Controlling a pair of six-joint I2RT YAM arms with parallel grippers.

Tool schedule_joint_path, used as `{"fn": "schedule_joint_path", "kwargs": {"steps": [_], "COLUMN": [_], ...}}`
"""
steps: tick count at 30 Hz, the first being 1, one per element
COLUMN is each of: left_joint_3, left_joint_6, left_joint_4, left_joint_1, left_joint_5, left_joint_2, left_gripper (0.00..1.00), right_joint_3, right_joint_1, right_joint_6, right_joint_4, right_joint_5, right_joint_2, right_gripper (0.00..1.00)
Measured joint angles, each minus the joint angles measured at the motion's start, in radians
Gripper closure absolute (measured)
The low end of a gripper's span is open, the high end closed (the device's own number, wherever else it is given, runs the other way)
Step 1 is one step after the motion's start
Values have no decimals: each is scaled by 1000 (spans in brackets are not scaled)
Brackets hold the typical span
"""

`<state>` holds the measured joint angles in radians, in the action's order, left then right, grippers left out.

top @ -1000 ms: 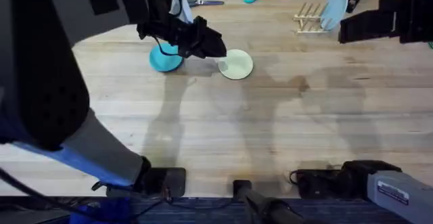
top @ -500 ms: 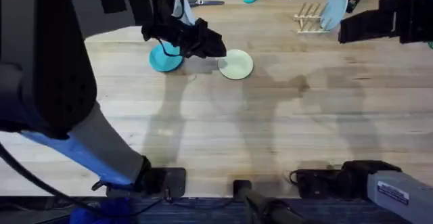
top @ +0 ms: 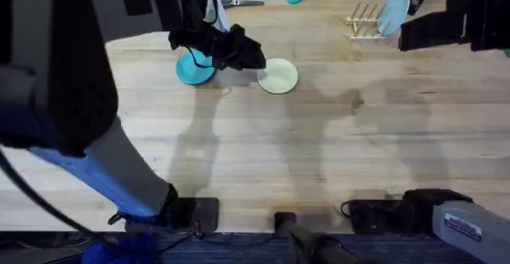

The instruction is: Pick up the plates from the table one by one and place each into a slot on the dish rack.

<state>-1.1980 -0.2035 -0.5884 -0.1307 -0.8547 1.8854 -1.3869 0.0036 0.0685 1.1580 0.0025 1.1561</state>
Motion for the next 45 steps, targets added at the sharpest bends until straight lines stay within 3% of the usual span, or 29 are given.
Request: {"fn": "schedule_joint_path", "kwargs": {"steps": [9,24,35,45], "left_joint_3": [0,-8,-8,-8], "left_joint_6": [-4,-11,-11,-14], "left_joint_4": [50,63,63,61], "left_joint_1": [1,3,3,3], "left_joint_5": [6,-41,-41,-41], "left_joint_2": [125,156,156,156], "left_gripper": [961,960,960,960], "right_joint_3": [0,0,11,240], "right_joint_1": [0,0,0,0], "right_joint_6": [0,-47,-116,-252], "right_joint_4": [0,3,-41,-343], "right_joint_5": [0,-21,-247,-438], "right_joint_2": [0,2,167,264], "right_gripper": [7,7,7,7]}}
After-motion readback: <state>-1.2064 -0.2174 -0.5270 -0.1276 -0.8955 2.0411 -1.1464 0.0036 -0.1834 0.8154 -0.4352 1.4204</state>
